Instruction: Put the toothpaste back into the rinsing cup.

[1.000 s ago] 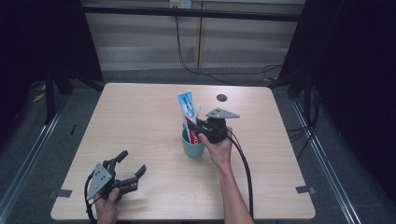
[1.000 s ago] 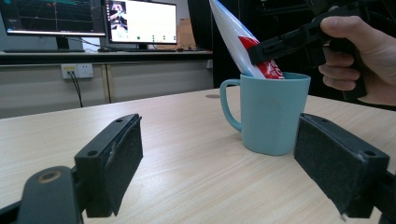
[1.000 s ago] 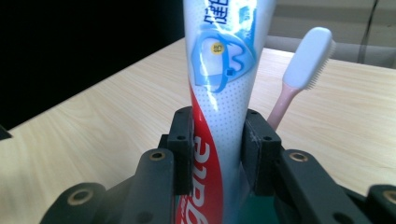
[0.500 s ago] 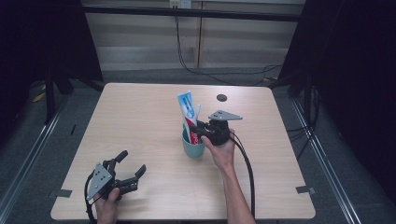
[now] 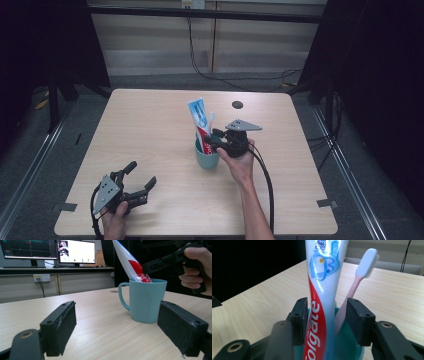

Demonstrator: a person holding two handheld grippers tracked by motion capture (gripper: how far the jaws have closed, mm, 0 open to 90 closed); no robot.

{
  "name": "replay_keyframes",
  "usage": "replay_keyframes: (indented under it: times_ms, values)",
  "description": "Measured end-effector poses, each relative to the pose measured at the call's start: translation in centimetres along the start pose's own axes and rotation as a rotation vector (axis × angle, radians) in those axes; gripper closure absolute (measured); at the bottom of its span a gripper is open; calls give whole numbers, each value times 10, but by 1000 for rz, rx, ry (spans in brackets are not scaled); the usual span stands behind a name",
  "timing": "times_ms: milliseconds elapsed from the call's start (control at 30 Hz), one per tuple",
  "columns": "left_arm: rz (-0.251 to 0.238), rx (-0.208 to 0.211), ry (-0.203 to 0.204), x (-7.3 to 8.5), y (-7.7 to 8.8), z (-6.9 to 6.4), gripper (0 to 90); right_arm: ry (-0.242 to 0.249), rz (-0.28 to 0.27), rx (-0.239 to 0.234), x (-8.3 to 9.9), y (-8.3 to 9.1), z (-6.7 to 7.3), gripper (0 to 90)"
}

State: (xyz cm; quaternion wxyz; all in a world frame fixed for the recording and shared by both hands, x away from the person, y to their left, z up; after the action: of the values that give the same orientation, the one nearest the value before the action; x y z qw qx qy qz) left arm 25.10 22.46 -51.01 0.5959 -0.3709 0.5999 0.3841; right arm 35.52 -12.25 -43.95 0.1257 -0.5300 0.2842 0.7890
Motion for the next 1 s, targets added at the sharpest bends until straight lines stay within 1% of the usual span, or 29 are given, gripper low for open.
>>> replay_keyframes:
  times_ms: [100,167,233,267,333,433,567,633,700,767,800,867,1000]
  values:
    - [1,0,0,0,0,0,155,-9,-12,24,0,3,-2,366]
    - [1,0,0,0,0,0,156,-15,-30,17,-1,6,-2,304]
    - [1,0,0,0,0,0,156,-17,-36,26,-1,9,-2,248]
    - [1,0,0,0,0,0,155,-22,-39,28,-1,10,-3,223]
    - [1,0,-1,0,0,0,156,-29,-46,36,-1,13,-4,202]
    - [2,0,-2,0,0,0,156,-35,-54,51,1,19,-4,133]
    - [0,-2,4,0,0,0,156,-33,-60,78,4,28,-4,135]
    - [0,-2,4,0,0,0,156,-40,-68,81,5,33,-5,134]
    - [0,-2,4,0,0,0,156,-33,-75,89,6,37,-5,134]
    - [3,-1,9,0,0,0,156,-41,-73,102,8,41,-5,134]
    - [2,-1,9,0,0,0,156,-32,-71,110,10,44,-6,134]
    - [1,-2,5,0,0,0,156,-34,-74,120,12,49,-7,135]
    - [1,-5,5,0,0,0,156,-36,-67,163,17,58,-9,135]
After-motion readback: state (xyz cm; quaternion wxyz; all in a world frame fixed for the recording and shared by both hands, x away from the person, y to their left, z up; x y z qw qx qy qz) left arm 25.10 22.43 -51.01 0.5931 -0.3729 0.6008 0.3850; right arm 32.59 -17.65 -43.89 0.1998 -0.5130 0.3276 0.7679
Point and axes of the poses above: each handheld gripper's, and its own axes: y roughly backward along the jaws, x roughly out of its underside, z roughly to its left, the point moved 1 cm from there along -y, roughly forward along the jaws, and after that the axes turned 15 degrees about -x, right-handed, at the moved point
